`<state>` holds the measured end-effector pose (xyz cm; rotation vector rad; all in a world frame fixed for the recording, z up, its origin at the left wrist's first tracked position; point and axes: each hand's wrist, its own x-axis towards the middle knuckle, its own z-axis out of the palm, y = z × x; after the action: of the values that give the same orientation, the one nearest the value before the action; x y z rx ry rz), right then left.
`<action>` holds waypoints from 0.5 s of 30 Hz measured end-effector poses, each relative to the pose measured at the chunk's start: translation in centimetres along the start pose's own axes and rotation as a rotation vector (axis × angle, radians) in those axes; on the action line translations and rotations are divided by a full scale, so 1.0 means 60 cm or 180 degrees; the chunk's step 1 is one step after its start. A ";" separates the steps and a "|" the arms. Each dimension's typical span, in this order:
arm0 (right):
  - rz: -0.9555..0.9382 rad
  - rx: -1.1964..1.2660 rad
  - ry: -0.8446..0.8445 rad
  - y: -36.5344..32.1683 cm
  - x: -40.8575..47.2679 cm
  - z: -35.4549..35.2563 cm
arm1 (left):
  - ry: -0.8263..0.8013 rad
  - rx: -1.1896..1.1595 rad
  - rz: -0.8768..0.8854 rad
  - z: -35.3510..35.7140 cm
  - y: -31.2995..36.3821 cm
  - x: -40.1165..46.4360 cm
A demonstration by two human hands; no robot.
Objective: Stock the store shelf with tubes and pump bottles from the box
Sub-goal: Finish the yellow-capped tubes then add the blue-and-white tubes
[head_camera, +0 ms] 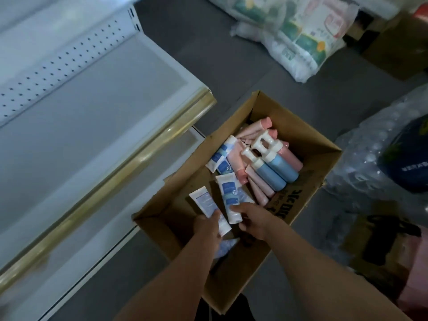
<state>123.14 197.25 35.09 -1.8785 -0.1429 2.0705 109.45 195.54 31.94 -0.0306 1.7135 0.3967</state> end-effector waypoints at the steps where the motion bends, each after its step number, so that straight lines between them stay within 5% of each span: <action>1: -0.0078 0.0106 0.0018 -0.002 -0.022 0.002 | -0.0038 -0.0105 0.0077 -0.013 0.013 -0.028; 7: -0.1076 0.0020 -0.0288 -0.040 -0.161 0.037 | -0.0143 -0.0653 0.0867 -0.068 0.061 -0.173; 15: -0.2548 -0.0355 -0.0776 -0.131 -0.351 0.185 | 0.0502 -0.1070 0.2613 -0.183 0.165 -0.412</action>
<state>115.12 199.63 58.72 -1.2838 -0.9181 1.7083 101.24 196.82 59.52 0.4181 1.7376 1.3136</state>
